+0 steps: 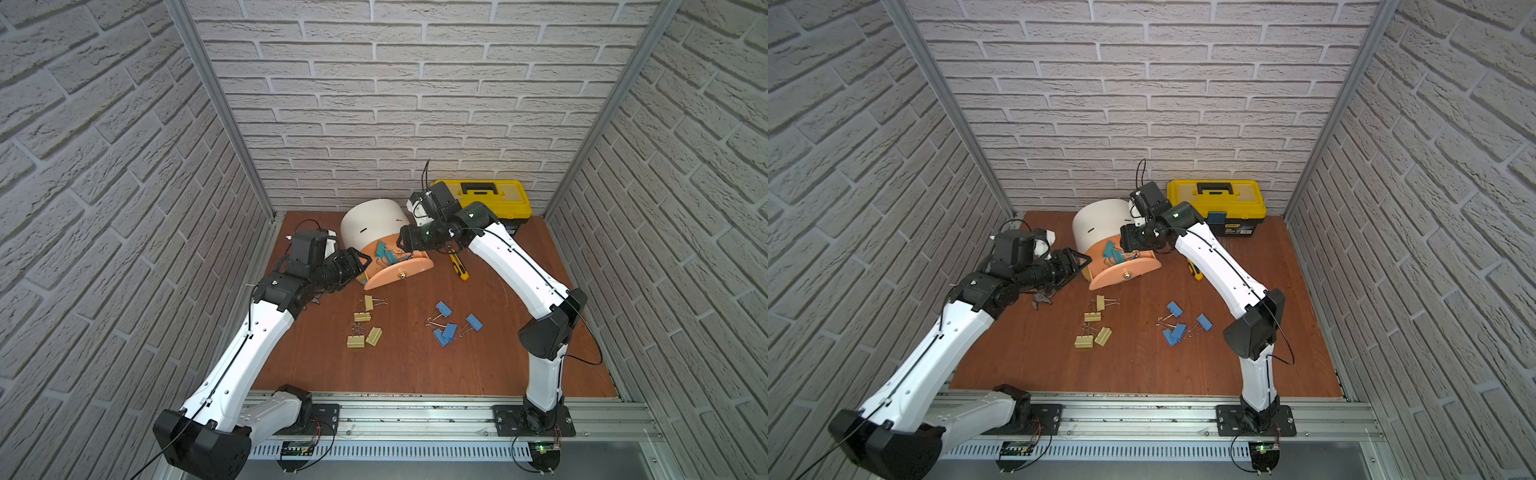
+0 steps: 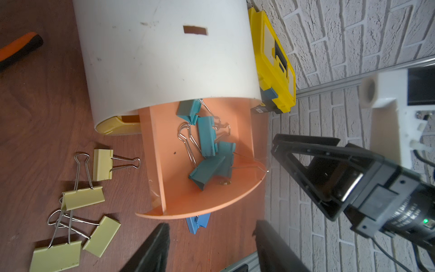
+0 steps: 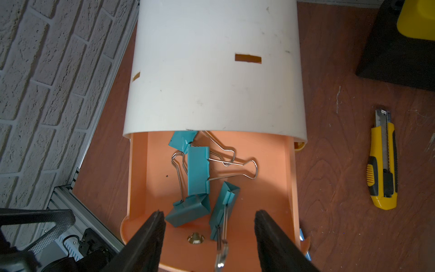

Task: Put the binder clips in the drawer according to color
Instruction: Place the binder clip in the drawer, then close the drawer in the storage box.

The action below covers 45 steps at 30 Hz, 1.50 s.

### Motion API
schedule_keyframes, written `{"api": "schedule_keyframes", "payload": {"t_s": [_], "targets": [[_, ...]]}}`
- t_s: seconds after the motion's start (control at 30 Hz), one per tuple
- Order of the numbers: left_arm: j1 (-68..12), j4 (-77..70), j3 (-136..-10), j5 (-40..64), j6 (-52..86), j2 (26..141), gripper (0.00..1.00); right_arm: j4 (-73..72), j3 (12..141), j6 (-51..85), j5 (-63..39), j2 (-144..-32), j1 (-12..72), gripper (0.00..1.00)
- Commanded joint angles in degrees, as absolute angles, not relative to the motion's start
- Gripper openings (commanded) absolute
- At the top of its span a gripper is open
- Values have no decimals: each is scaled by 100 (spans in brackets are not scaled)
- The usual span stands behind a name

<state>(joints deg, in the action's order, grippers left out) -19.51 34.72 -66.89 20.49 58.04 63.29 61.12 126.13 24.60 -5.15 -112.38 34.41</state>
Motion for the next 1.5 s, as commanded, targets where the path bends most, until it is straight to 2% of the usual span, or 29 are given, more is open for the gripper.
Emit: {"api": "schedule_keyframes", "payload": {"t_s": [0.0, 0.27, 0.47, 0.8, 1.03, 1.27, 1.47], "targets": [[-1906, 3285, -6792, 2107, 5695, 6249, 63, 6054, 12812, 2378, -448, -11145, 3488, 65], [-1907, 3485, -6994, 2102, 5627, 6300, 59, 6122, 12876, 2348, -423, -11008, 3479, 62], [-2180, 3822, -7224, 1936, 5504, 6319, 54, 6145, 12546, 2259, -374, -10623, 3468, 46], [-3301, 4201, -7123, 1152, 5640, 6197, 46, 5531, 10474, 2396, -492, -9316, 3375, 25], [-3732, 4029, -6451, 754, 6082, 5812, 45, 5080, 9371, 2664, -704, -8813, 3375, 13], [-3803, 3785, -6015, 592, 6190, 5709, 44, 4713, 9086, 2881, -984, -8838, 3375, 8], [-3743, 3487, -6092, 571, 5980, 6092, 47, 4616, 9288, 2961, -1105, -9167, 3379, 5]]}}
